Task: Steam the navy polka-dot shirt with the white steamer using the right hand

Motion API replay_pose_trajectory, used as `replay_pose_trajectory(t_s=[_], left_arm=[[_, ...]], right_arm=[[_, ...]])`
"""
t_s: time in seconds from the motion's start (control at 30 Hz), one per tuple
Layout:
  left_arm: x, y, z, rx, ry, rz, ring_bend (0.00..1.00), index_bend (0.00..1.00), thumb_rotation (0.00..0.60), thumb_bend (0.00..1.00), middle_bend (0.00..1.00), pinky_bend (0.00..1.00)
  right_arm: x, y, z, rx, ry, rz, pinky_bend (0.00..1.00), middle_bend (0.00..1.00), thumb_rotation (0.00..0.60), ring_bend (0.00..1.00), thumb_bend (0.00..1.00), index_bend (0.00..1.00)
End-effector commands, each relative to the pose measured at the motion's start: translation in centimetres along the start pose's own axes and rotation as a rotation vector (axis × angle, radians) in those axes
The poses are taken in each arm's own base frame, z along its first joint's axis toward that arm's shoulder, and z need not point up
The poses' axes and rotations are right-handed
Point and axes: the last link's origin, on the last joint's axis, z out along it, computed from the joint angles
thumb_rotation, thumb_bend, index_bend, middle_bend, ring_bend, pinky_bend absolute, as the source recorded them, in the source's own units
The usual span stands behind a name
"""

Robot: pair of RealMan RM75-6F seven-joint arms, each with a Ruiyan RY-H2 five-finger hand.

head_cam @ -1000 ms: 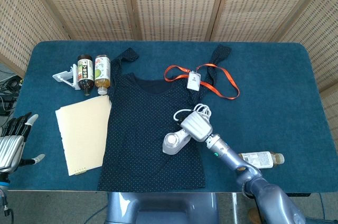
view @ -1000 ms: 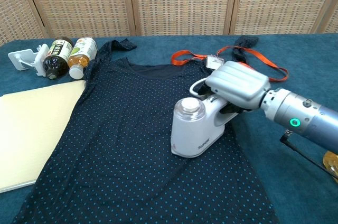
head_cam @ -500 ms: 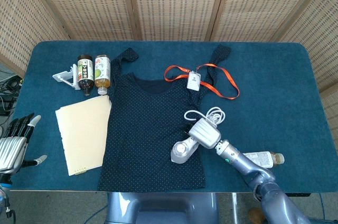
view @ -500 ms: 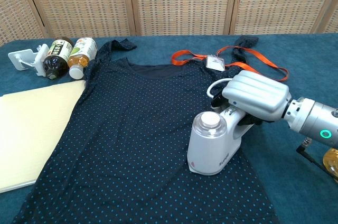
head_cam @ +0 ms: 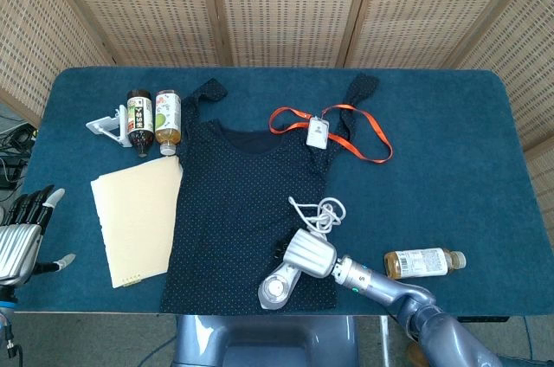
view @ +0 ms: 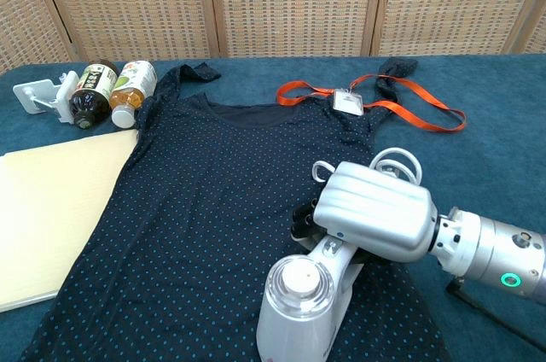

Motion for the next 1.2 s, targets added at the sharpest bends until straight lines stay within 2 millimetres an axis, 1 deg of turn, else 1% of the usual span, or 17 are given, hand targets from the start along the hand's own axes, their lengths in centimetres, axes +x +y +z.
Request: replay_pose_trajectory(t_s=[0.03, 0.2, 0.37, 0.5, 0.63, 0.77, 1.0, 1.13, 1.2], left_arm=[[0.0, 0.0, 0.0, 0.0, -0.001, 0.001, 0.0, 0.0, 0.6, 0.0, 0.0, 0.0], [-0.1, 0.0, 0.0, 0.002, -0.003, 0.003, 0.0, 0.0, 0.6, 0.0, 0.0, 0.0], [-0.1, 0.1, 0.0, 0.003, -0.001, 0.002, 0.0, 0.0, 0.6, 0.0, 0.0, 0.0], [-0.1, 0.0, 0.0, 0.005, -0.001, 0.002, 0.0, 0.0, 0.6, 0.0, 0.0, 0.0], [-0.1, 0.0, 0.0, 0.005, 0.0, 0.001, 0.0, 0.0, 0.6, 0.0, 0.0, 0.0], [-0.1, -0.1, 0.0, 0.007, 0.0, -0.001, 0.0, 0.0, 0.6, 0.0, 0.0, 0.0], [-0.2, 0.0, 0.1, 0.006, -0.006, 0.002, 0.0, 0.0, 0.6, 0.0, 0.0, 0.0], [-0.1, 0.0, 0.1, 0.008, -0.003, 0.0, 0.0, 0.0, 0.6, 0.0, 0.0, 0.0], [-0.1, -0.1, 0.2, 0.012, -0.005, -0.002, 0.0, 0.0, 0.6, 0.0, 0.0, 0.0]], right_arm=[[0.1, -1.0, 0.2, 0.029, 0.011, 0.022, 1.0, 0.7, 0.6, 0.8, 1.0, 0.86], [0.0, -1.4, 0.0, 0.044, 0.002, 0.018, 1.0, 0.7, 0.6, 0.8, 1.0, 0.86], [-0.2, -0.5, -0.6, 0.039, -0.03, -0.039, 1.0, 0.7, 0.6, 0.8, 1.0, 0.86], [-0.1, 1.0, -0.6, 0.023, -0.047, -0.105, 1.0, 0.7, 0.6, 0.8, 1.0, 0.86], [0.0, 3.0, -0.8, -0.04, -0.069, -0.148, 1.0, 0.7, 0.6, 0.8, 1.0, 0.86], [0.2, 5.4, -1.4, -0.115, -0.098, -0.19, 1.0, 0.7, 0.6, 0.8, 1.0, 0.86], [0.9, 8.0, -2.2, -0.182, -0.122, -0.263, 1.0, 0.7, 0.6, 0.8, 1.0, 0.86], [2.1, 9.1, -1.6, -0.206, -0.081, -0.285, 1.0, 0.7, 0.6, 0.8, 1.0, 0.86], [3.2, 9.9, -0.6, -0.227, -0.032, -0.288, 1.0, 0.7, 0.6, 0.8, 1.0, 0.86]])
